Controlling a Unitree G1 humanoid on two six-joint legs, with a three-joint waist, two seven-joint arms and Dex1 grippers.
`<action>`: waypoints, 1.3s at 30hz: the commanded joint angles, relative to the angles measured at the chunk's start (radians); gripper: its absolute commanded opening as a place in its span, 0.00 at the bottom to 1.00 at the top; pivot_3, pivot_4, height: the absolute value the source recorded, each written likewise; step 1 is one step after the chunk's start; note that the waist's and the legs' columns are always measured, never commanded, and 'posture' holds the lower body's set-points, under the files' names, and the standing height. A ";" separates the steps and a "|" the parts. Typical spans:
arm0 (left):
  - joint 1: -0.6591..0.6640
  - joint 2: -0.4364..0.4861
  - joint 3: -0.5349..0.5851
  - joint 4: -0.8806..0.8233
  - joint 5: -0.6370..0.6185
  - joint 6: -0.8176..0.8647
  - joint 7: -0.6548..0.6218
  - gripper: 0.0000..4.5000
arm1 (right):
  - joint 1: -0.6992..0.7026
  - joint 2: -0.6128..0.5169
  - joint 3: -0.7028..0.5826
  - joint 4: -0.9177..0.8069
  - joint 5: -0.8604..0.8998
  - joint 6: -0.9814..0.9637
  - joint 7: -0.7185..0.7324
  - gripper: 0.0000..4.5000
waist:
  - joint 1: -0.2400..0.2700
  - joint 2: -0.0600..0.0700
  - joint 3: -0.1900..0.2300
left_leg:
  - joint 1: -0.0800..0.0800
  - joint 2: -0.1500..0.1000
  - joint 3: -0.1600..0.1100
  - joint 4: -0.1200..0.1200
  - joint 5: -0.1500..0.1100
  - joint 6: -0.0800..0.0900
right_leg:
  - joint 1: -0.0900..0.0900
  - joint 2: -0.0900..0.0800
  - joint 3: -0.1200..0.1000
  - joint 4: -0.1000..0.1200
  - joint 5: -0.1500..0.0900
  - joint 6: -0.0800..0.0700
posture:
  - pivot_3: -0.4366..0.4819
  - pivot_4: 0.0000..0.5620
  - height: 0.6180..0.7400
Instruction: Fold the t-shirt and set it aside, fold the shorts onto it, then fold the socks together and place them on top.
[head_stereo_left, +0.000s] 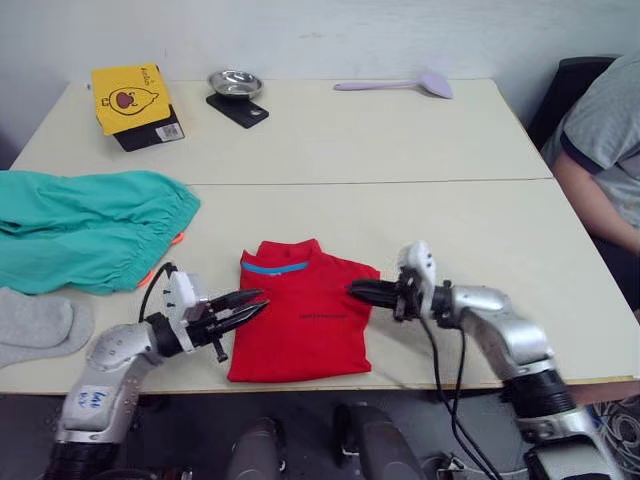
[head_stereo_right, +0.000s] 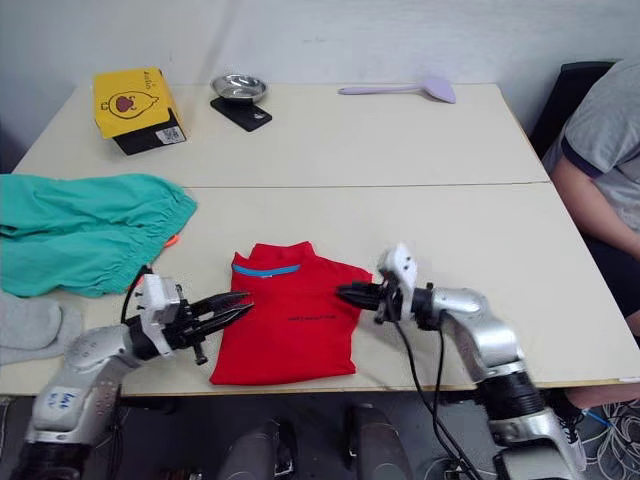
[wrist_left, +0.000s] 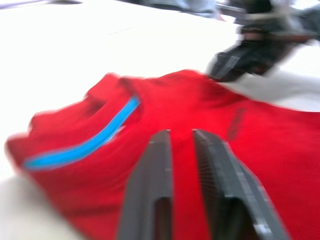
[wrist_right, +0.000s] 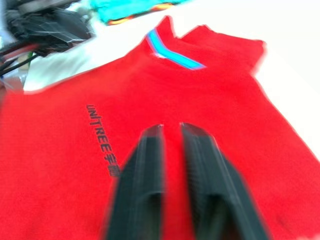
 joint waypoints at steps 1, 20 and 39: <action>0.061 0.075 0.057 -0.143 -0.096 0.060 -0.072 0.49 | -0.028 -0.111 -0.113 -0.119 0.246 0.432 -0.031 0.44 | 0.001 0.000 0.000 | 0.000 0.000 0.000 0.000 0.000 0.000 | 0.000 0.000 0.000 -0.001 -0.001 -0.001 | 0.48 0.27 1.00; 0.135 0.107 0.134 -0.166 -0.152 0.022 -0.200 1.00 | -0.147 0.241 -0.039 -0.026 0.247 0.943 -0.524 0.99 | -0.054 -0.014 -0.010 | 0.003 0.003 0.000 -0.016 0.003 -0.006 | 0.000 0.006 0.000 -0.010 -0.001 -0.002 | 0.48 0.27 1.00; 0.083 0.074 0.111 -0.075 -0.112 -0.066 -0.201 1.00 | -0.169 0.264 -0.113 0.001 0.256 0.943 -0.605 0.00 | -0.051 -0.013 -0.015 | 0.002 0.005 0.000 -0.023 0.005 -0.009 | -0.003 0.008 0.000 -0.011 -0.002 -0.007 | 0.48 0.27 1.00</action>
